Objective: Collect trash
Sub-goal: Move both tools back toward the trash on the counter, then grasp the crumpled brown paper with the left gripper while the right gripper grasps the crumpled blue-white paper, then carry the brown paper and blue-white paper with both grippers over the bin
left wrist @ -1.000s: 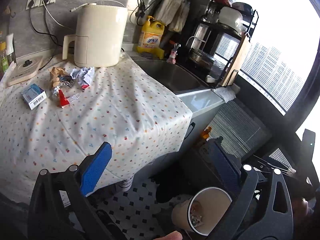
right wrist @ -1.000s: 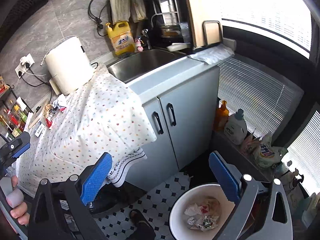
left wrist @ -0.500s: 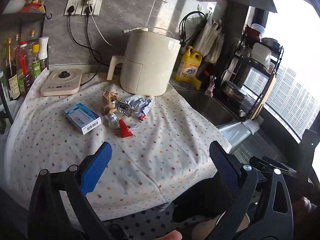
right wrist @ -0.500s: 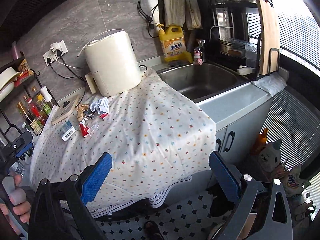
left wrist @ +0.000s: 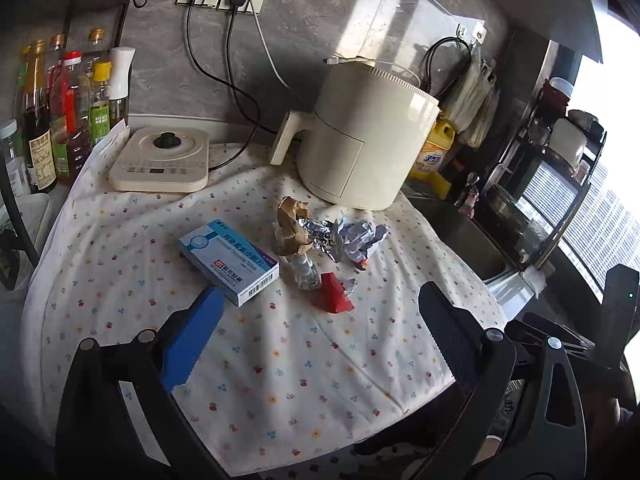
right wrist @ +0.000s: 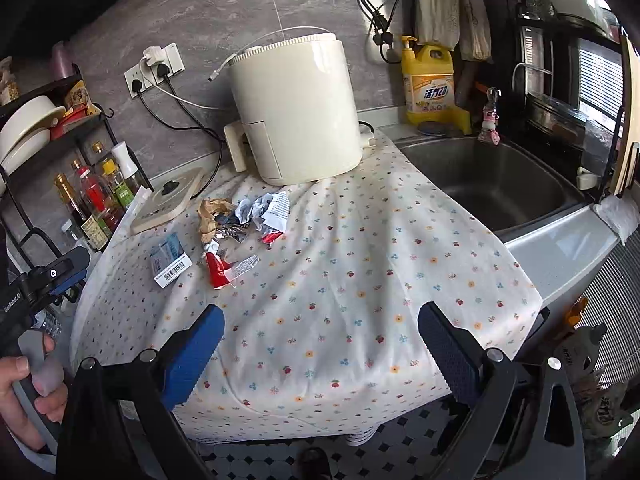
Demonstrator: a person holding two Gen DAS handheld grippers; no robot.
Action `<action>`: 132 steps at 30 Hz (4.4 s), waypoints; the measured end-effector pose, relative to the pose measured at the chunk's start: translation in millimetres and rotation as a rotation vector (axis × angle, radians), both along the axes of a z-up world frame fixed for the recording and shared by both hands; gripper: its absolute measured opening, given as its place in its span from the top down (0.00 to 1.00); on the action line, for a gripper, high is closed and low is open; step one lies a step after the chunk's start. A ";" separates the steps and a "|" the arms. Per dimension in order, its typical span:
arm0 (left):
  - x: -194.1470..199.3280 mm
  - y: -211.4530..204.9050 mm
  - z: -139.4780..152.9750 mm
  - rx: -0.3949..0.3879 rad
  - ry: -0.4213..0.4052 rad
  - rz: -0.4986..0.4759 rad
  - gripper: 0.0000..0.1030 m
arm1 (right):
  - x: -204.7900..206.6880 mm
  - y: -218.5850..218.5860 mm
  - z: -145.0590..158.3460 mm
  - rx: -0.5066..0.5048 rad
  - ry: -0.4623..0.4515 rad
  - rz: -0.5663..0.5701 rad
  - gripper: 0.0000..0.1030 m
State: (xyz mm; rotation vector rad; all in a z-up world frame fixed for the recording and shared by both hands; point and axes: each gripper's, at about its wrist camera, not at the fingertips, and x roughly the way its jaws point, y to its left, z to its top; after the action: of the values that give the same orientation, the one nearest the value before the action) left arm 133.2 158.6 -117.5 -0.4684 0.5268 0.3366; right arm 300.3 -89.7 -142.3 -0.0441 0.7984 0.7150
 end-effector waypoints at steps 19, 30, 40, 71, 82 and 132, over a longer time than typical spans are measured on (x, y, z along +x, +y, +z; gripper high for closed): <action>72.7 92.3 -21.2 -0.031 0.069 -0.081 0.25 | 81.1 136.1 -28.0 -0.001 0.083 0.036 0.16; 111.6 113.3 -28.7 -0.039 0.113 -0.161 0.29 | 123.5 175.8 -52.7 0.004 0.177 -0.003 0.15; 150.6 111.1 -47.0 -0.075 0.169 -0.233 0.38 | 122.6 166.4 -59.1 -0.006 0.232 0.003 0.67; 80.7 75.3 -19.1 -0.081 0.057 -0.017 0.79 | 64.2 53.8 -30.0 -0.029 0.187 0.019 0.67; 48.0 -11.4 -2.1 -0.057 0.029 -0.042 0.79 | 32.5 -38.8 -13.7 0.005 0.173 -0.009 0.67; 45.5 -418.1 -82.9 -0.085 0.273 -0.679 0.79 | -108.4 -441.5 -113.6 -0.034 0.344 -0.502 0.32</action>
State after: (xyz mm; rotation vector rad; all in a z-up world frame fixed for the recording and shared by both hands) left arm 178.6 -259.6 -200.4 -0.3013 0.9309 -0.2795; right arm 191.9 -531.2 -255.8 0.2478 1.0981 0.2316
